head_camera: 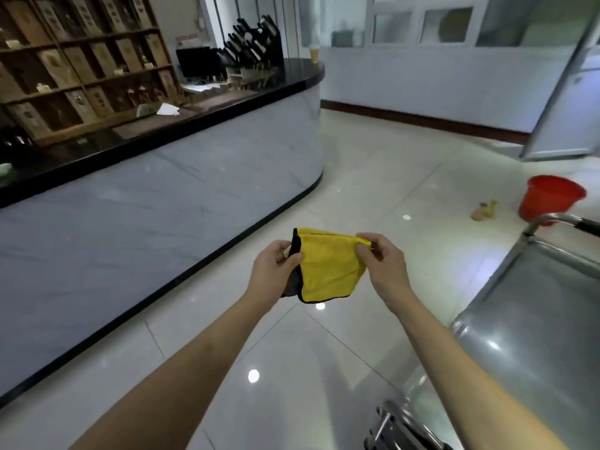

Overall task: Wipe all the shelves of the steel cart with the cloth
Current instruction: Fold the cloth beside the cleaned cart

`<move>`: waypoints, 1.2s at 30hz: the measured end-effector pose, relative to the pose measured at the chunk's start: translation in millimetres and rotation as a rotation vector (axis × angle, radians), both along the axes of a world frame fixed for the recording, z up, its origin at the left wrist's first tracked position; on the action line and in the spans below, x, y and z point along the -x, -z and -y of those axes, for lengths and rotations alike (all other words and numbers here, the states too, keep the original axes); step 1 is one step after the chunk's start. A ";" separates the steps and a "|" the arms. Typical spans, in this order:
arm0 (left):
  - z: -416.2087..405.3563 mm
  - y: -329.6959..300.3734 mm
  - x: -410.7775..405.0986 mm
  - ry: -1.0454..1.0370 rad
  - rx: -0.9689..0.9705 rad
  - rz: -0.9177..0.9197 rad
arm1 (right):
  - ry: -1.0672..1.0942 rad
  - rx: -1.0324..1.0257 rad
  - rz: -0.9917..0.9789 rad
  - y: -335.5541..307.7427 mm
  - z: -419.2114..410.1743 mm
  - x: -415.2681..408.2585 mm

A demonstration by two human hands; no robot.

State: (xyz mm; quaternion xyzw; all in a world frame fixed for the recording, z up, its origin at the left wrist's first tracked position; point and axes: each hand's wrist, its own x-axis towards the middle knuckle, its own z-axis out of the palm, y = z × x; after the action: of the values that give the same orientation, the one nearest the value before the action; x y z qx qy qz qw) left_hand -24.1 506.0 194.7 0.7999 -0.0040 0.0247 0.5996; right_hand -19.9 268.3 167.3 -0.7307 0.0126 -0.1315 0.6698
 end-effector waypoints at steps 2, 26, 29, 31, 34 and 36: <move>11.3 0.7 -20.4 0.068 -0.016 -0.017 | 0.049 0.008 -0.008 1.7 12.1 -7.6; 232.8 3.3 -216.3 0.938 0.032 -0.059 | 1.006 -0.142 -0.117 -4.1 62.4 -100.9; 256.1 9.1 -203.5 1.069 0.041 -0.095 | 1.142 -0.175 -0.111 -11.7 67.3 -89.6; 269.3 10.1 -192.3 1.170 0.063 -0.128 | 1.240 -0.194 -0.117 -12.9 73.1 -76.6; 291.1 10.4 -173.3 1.313 0.087 -0.174 | 1.366 -0.229 -0.119 -17.0 83.3 -50.8; 305.2 8.2 -159.2 1.381 0.138 -0.270 | 1.423 -0.244 -0.135 -14.2 92.1 -34.5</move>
State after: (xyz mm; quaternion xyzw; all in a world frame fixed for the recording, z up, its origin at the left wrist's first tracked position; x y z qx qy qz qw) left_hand 135.1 200.9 186.5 0.5707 -0.4345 -0.4609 0.5226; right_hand 14.6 176.1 181.4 -0.4720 0.5408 -0.4879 0.4966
